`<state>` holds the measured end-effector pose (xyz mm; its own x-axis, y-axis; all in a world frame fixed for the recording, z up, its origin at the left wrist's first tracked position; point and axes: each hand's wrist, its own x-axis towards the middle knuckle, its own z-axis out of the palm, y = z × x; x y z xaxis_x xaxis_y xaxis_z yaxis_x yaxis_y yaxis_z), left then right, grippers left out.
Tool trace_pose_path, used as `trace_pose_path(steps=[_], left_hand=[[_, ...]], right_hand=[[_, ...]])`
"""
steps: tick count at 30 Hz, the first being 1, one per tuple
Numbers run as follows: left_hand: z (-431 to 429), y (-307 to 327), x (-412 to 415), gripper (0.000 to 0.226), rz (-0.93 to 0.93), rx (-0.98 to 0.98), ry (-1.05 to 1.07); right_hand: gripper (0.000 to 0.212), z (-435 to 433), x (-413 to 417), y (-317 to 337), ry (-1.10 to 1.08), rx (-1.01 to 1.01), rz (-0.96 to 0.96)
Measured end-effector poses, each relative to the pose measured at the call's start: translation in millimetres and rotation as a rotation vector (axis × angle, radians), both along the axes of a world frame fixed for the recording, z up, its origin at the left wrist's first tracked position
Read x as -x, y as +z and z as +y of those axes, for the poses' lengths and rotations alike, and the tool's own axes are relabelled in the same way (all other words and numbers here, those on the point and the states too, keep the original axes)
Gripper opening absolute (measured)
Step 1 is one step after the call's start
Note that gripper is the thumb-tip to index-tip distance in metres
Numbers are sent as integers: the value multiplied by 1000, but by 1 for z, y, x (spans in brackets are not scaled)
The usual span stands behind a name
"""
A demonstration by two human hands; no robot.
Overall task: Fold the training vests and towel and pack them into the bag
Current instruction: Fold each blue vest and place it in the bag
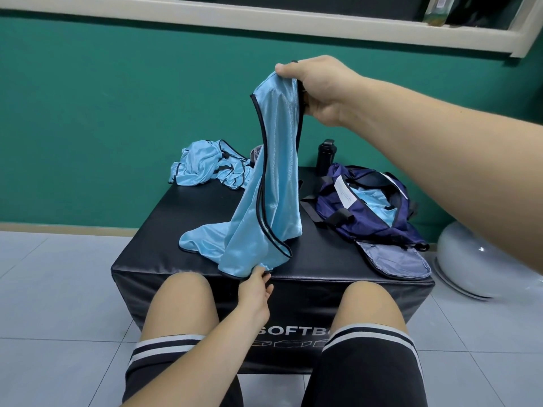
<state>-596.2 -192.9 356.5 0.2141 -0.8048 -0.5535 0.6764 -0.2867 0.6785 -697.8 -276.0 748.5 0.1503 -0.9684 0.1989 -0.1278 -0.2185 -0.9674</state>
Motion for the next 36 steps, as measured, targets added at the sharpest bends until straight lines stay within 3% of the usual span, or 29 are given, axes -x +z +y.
trace_pose_path(steps=[8,13,16,23,26,28,36], left_hand=[[55,40,-55,28,104,117,-109],[101,48,-81,56,185,153,-231],[115,53,-98,63,219,191,-195],[147,79,-166,32,239,359,-17],[147,104,-199,16,173,487,21],[140,127,-216,24,74,569,22],[80,240,-247,12,-233,753,102]], right_hand=[[23,-1,1,-2,-10,4,-10],[23,-2,-9,-5,14,-4,-13],[23,0,-13,-4,15,3,-13],[21,0,-12,4,1,10,-47],[23,-1,-9,7,14,-8,-105],[19,-2,-6,8,26,-12,-112],[12,-1,28,28,2,29,-99]])
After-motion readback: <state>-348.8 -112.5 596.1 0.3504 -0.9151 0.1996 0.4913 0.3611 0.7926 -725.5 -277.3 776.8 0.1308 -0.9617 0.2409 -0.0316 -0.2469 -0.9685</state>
